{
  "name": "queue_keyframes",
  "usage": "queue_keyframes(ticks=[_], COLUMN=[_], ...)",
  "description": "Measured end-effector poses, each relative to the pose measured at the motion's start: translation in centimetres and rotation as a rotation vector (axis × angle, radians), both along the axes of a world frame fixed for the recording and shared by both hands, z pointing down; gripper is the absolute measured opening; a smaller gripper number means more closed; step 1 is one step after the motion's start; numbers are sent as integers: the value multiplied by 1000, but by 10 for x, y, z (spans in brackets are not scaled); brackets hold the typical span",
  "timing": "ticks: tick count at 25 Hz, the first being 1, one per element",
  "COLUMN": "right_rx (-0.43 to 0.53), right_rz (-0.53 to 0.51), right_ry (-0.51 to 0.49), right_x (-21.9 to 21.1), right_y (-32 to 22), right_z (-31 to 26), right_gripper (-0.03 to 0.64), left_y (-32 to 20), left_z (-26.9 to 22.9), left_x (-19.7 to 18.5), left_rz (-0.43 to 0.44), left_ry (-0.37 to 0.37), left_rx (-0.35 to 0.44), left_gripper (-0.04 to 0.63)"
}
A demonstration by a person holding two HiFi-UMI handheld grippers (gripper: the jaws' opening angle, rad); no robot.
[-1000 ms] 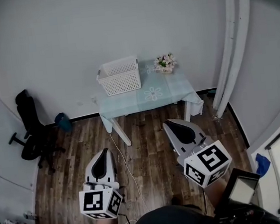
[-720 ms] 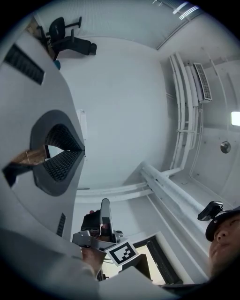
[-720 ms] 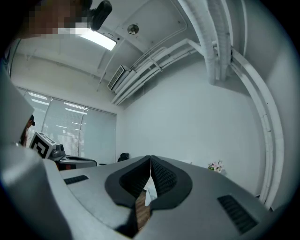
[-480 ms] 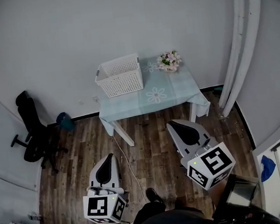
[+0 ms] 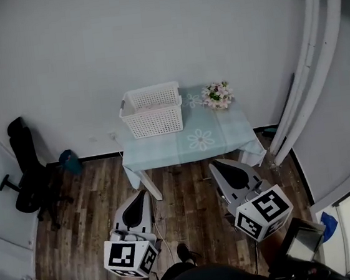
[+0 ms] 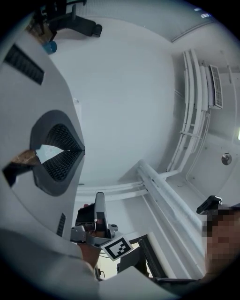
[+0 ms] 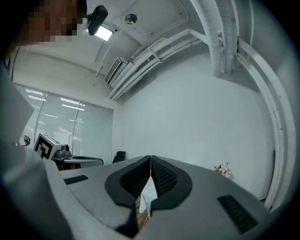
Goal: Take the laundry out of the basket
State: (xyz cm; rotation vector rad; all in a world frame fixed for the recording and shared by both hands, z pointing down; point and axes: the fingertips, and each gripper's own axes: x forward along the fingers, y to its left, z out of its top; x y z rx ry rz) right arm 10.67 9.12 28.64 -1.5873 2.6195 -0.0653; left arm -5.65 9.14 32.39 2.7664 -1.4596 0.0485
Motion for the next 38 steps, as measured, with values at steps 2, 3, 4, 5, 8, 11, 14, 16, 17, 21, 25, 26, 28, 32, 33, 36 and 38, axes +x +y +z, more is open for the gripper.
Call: queue_keyframes(ticks=[2, 3, 4, 5, 8, 11, 14, 16, 17, 21, 25, 26, 28, 32, 33, 36, 38], right_rx=[-8, -14, -20, -26, -30, -34, -48, -56, -59, -96, -82, -76, -62, -51, -50, -34, -29], right_rz=[6, 8, 7, 6, 7, 21, 34, 38, 42, 53, 50, 45, 41, 33, 25, -2, -10], right_ry=[-30, -37, -37, -30, -6, -1, 8, 14, 19, 40, 59, 60, 59, 29, 25, 38, 48], right_x=[-9, -15, -22, -30, -51, -68, -83, -91, -94, -104, -105, -103, -95, -75, -72, -63, -53], right_y=[-25, -37, -48, -57, -86, -115, -142, -156, -161, -183, -214, -224, -244, -292, -305, -343, -366], right_z=[-3, -3, -3, -2, -3, -4, 0, 3, 6, 17, 12, 10, 8, 4, 3, -2, -4], right_gripper=[14, 14, 14, 14, 14, 14, 14, 14, 14, 14, 14, 14, 14, 14, 14, 14, 14], left_y=[-22, -33, -44, -55, -88, -117, -142, -158, -166, -196, -227, -236, -255, -295, -306, -341, -364], left_z=[-5, -5, -4, -4, -7, -7, -1, 5, 8, 21, 26, 26, 25, 19, 17, 10, 7], left_x=[-9, -14, -21, -28, -46, -64, -82, -92, -95, -100, -93, -91, -85, -73, -69, -55, -46], left_rz=[33, 44, 50, 52, 59, 66, 65, 72, 79, 124, 141, 139, 128, 103, 102, 97, 78], left_ry=[21, 40, 55, 60, 41, 32, 26, 32, 36, 97, 119, 120, 112, 74, 72, 67, 67], left_rx=[-4, -14, -23, -28, -16, -12, -20, -30, -34, -75, -81, -82, -79, -70, -71, -67, -62], left_gripper=[8, 8, 8, 8, 8, 8, 8, 8, 8, 8, 8, 8, 9, 8, 8, 8, 8])
